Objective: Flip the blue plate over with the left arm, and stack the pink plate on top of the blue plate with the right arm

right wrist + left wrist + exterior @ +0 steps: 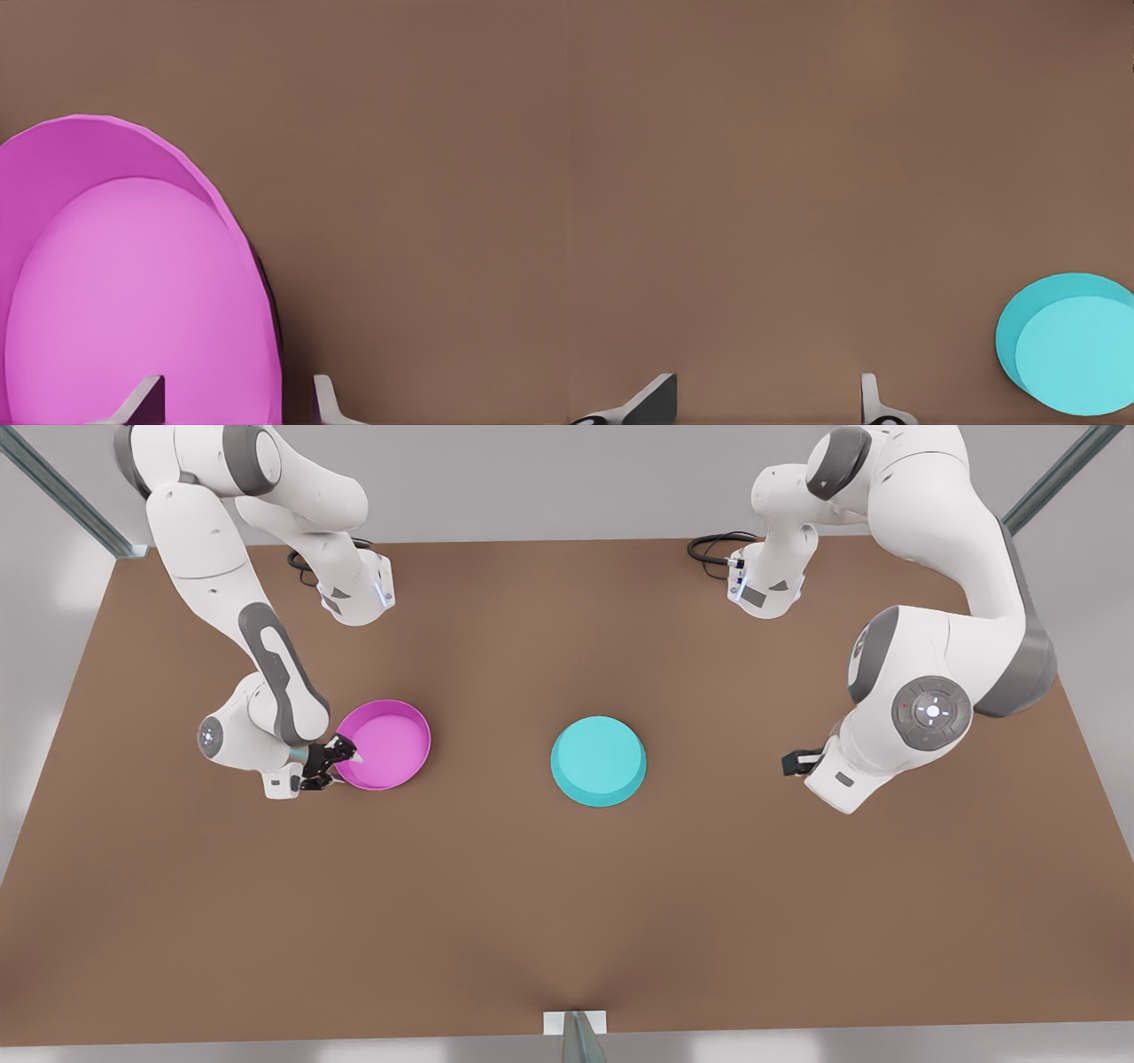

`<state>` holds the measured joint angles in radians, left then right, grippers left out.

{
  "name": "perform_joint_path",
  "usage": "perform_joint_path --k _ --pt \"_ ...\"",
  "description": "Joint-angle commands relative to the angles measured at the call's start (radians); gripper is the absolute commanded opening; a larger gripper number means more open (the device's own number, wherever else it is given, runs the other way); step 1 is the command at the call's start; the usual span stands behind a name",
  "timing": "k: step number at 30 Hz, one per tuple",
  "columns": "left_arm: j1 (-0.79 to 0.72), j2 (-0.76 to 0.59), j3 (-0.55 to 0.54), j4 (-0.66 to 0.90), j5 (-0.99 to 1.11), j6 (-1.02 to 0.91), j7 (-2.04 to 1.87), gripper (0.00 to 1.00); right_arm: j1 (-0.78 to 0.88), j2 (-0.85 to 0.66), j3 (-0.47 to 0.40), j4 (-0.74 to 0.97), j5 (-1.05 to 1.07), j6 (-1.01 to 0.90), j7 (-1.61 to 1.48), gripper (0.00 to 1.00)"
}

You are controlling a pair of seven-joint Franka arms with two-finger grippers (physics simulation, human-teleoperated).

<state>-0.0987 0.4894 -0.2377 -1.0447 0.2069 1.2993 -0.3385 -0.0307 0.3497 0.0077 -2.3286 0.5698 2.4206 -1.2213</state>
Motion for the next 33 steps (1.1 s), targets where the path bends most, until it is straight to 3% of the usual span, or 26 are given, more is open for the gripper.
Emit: perform_joint_path --k 1,3,16,18,20,33 --pt "0.001 0.0 0.0 0.0 0.0 0.0 -0.001 1.0 0.0 0.0 0.0 0.0 0.001 0.0 0.0 0.56" --pt "-0.003 0.0 0.0 0.0 0.0 0.0 -0.001 1.0 0.0 0.002 0.0 0.0 0.021 -0.003 -0.001 0.42" --pt "-0.004 0.004 -0.002 0.0 0.0 0.0 -0.001 1.0 0.012 0.021 0.0 0.002 0.027 0.0 -0.003 0.41" --pt "-0.004 0.004 0.0 0.0 0.0 0.0 -0.001 1.0 0.012 0.02 0.0 0.002 0.027 -0.002 -0.003 0.28" --pt "-0.004 0.004 -0.002 0.0 0.0 0.0 -0.001 1.0 0.012 0.018 0.0 0.002 0.027 -0.002 -0.001 0.22" --pt "-0.009 0.006 -0.002 -0.002 0.005 0.0 -0.001 1.0 0.012 0.002 0.0 0.003 0.027 -0.017 0.009 0.21"
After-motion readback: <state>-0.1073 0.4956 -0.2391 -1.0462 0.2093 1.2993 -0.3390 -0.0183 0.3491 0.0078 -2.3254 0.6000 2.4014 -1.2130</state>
